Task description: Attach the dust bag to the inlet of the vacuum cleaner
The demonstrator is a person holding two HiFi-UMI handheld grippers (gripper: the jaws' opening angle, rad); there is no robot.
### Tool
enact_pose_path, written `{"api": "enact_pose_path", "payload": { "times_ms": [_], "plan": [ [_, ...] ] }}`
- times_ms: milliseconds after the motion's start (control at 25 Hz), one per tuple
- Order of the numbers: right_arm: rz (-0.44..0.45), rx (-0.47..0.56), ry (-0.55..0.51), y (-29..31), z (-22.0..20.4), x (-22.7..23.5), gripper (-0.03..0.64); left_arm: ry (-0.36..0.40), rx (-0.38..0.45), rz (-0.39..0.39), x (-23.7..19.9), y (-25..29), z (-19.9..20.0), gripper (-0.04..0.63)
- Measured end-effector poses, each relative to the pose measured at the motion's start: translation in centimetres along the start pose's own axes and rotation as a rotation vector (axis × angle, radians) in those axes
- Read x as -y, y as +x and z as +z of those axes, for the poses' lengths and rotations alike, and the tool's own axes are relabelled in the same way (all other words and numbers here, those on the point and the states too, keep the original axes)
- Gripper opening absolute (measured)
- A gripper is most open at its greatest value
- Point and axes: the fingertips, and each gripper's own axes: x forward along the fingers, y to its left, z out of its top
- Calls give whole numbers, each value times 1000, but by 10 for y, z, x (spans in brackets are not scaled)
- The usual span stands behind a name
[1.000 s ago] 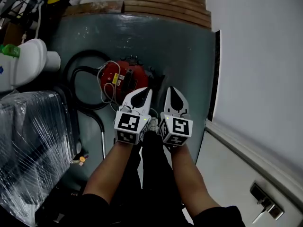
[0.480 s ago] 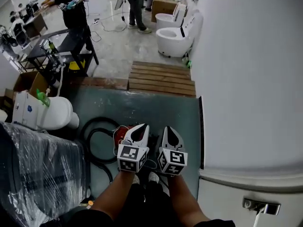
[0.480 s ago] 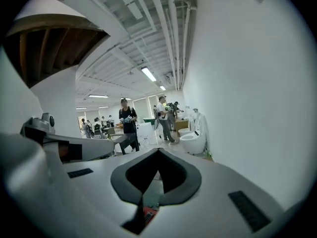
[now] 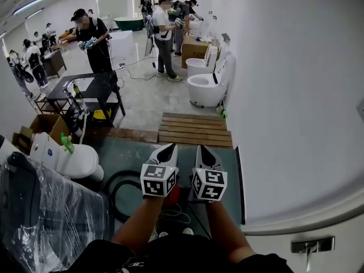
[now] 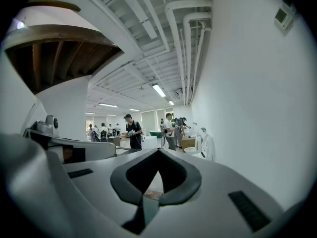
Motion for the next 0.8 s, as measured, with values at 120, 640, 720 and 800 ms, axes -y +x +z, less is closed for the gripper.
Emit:
{"api": "enact_pose_path", "payload": {
  "times_ms": [120,640,720,800],
  "plan": [
    [15,31,-15,1,26,0,-3,6,27,5,-1,0,19,-3],
    [36,33,-56,6,34,0,-3,6,42,-11,8,13,30,-3],
    [37,34,-43,6,34,2,-3,9,39,-14,10,14,30,-3],
    [35,34,-29,4,33,6,-3,12,36,-18,14,14,29,-3]
  ]
}}
